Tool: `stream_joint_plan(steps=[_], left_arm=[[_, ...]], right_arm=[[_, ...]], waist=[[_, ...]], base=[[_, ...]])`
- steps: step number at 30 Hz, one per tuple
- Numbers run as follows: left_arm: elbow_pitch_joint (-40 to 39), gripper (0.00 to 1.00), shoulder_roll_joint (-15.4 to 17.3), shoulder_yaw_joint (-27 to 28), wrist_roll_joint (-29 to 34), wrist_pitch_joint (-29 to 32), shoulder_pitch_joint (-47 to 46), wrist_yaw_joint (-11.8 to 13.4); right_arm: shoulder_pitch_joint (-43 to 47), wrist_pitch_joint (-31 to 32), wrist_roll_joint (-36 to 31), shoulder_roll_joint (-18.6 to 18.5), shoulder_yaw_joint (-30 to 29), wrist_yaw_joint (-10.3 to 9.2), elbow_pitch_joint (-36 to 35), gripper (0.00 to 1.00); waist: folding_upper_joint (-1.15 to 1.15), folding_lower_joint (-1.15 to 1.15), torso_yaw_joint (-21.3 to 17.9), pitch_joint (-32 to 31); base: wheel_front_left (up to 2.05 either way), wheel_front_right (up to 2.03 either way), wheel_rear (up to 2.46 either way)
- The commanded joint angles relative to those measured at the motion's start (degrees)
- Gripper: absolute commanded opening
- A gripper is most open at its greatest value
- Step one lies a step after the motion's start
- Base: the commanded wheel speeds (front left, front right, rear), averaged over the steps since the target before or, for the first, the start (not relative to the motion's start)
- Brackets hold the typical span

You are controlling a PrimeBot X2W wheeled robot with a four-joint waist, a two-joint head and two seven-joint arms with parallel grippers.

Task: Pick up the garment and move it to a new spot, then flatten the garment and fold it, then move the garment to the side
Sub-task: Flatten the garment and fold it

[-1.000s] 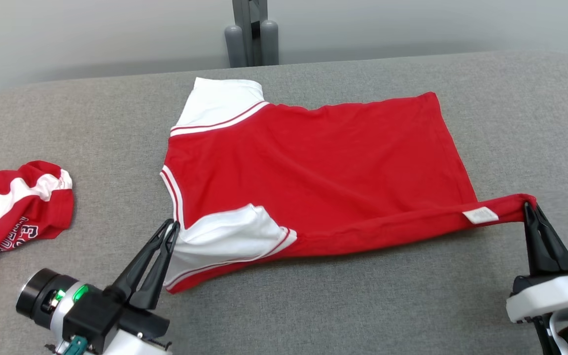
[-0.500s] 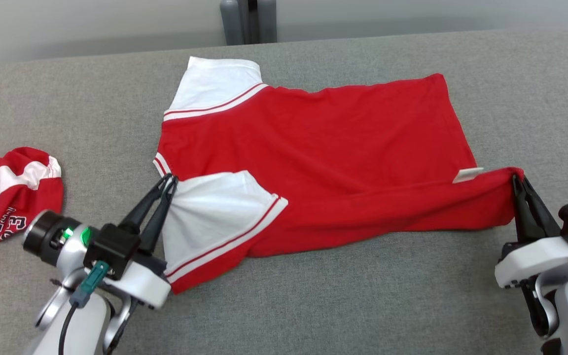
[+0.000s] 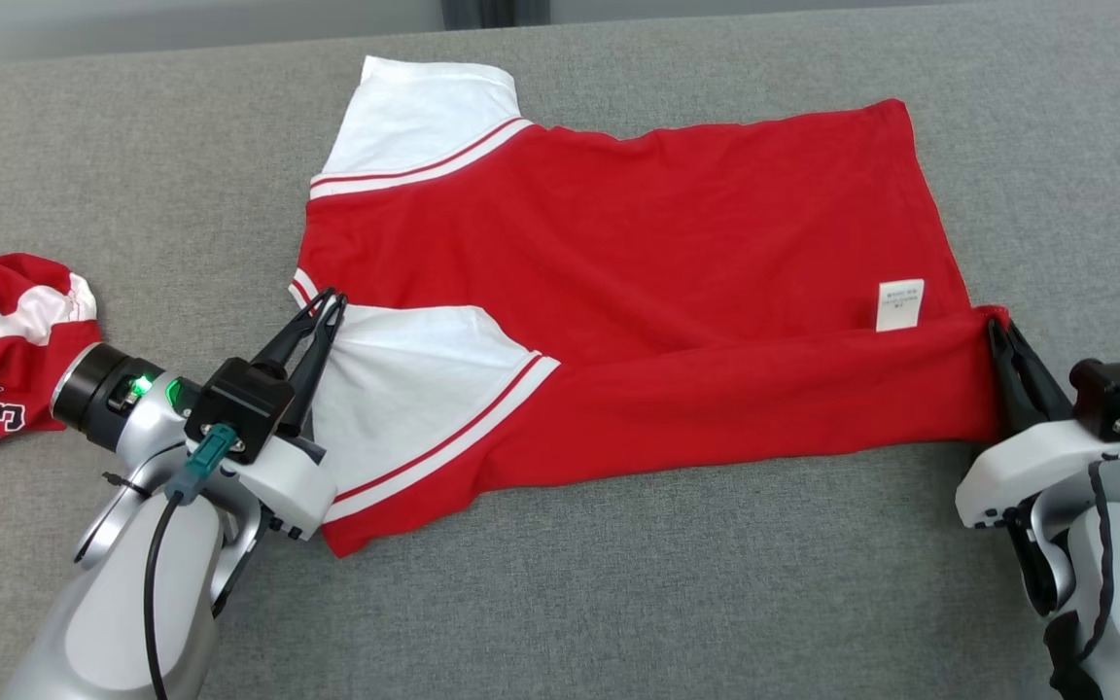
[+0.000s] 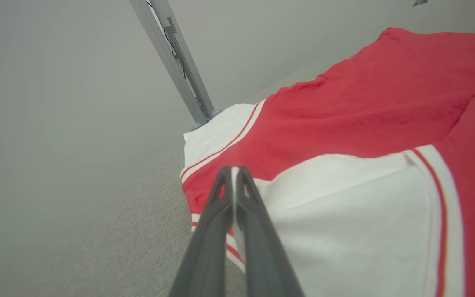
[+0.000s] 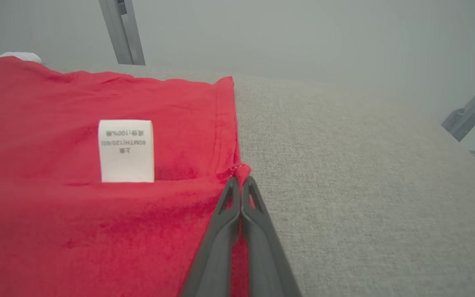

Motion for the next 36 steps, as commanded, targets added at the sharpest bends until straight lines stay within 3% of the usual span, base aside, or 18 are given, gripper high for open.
stream_joint_plan(steps=[1, 7, 8, 9, 10, 11, 18, 21, 25, 36], left_arm=[[0.69, 0.00, 0.34, -0.14, 0.75, -0.34, -1.25, 0.26], [3.57, 0.00, -0.30, 0.03, -0.21, -0.46, -2.63, 0.62], [3.57, 0.19, -0.76, 0.46, -0.97, -0.47, -2.53, 0.71], [3.41, 0.41, -0.88, 0.83, -1.26, -0.47, -2.40, 1.06], [3.17, 0.78, -0.96, 1.14, -1.52, -0.47, -2.10, 1.41], [2.99, 1.00, -1.26, 1.51, -2.09, -0.48, -1.61, 1.72], [-3.60, 1.00, -1.90, 3.66, -3.35, -0.44, 4.91, 5.86], [-5.25, 1.00, -3.79, 5.45, -7.72, -0.21, 9.23, 5.54], [-9.07, 1.00, -5.46, 6.39, -12.33, 4.18, 16.60, 5.89], [-16.63, 1.00, -6.30, 5.85, -16.03, 15.12, 25.71, 8.18]], right_arm=[[-1.18, -0.05, -0.64, -0.22, -0.21, -0.02, 0.31, 0.00], [-3.12, -0.05, -1.01, 0.49, 0.08, -0.02, 2.58, 0.00], [-3.14, -0.05, -1.01, 0.56, -0.04, -0.02, 2.71, 0.19], [-3.04, -0.05, -1.01, 0.63, -0.29, -0.02, 2.52, 0.49], [-2.80, -0.05, -1.31, 0.59, -0.82, -0.02, 1.79, 1.00], [-2.36, -0.05, -1.60, 0.68, -1.16, -0.02, 1.02, 1.00], [2.21, -0.05, -1.87, 2.12, -1.27, -0.02, -5.78, 1.00], [4.50, -0.05, -1.48, 2.43, -1.08, -0.02, -7.95, 1.00], [6.93, -0.05, -1.03, 2.41, -1.66, -0.02, -10.04, 1.00], [8.21, -0.05, -1.58, 2.24, -2.68, -0.02, -11.07, 1.00]], waist=[[0.00, 0.00, -0.17, 0.37], [0.00, 0.00, -0.42, 0.52], [0.00, 0.00, -0.42, 0.32], [0.00, 0.00, -0.43, 0.09], [0.00, 0.00, -0.43, -0.16], [0.00, 0.00, -0.41, -0.43], [0.00, 0.00, -0.21, -2.95], [0.00, 0.00, 0.07, -4.02], [0.00, 0.00, 0.41, -4.82], [0.00, 0.00, 0.79, -4.55]], base=[[0.00, 0.00, 0.00], [0.00, 0.00, 0.00], [0.00, 0.00, 0.00], [0.00, 0.00, 0.00], [0.00, 0.00, 0.00], [0.00, 0.00, 0.00], [0.00, 0.00, 0.00], [0.00, 0.00, 0.00], [0.00, 0.00, 0.00], [0.00, 0.00, 0.00]])
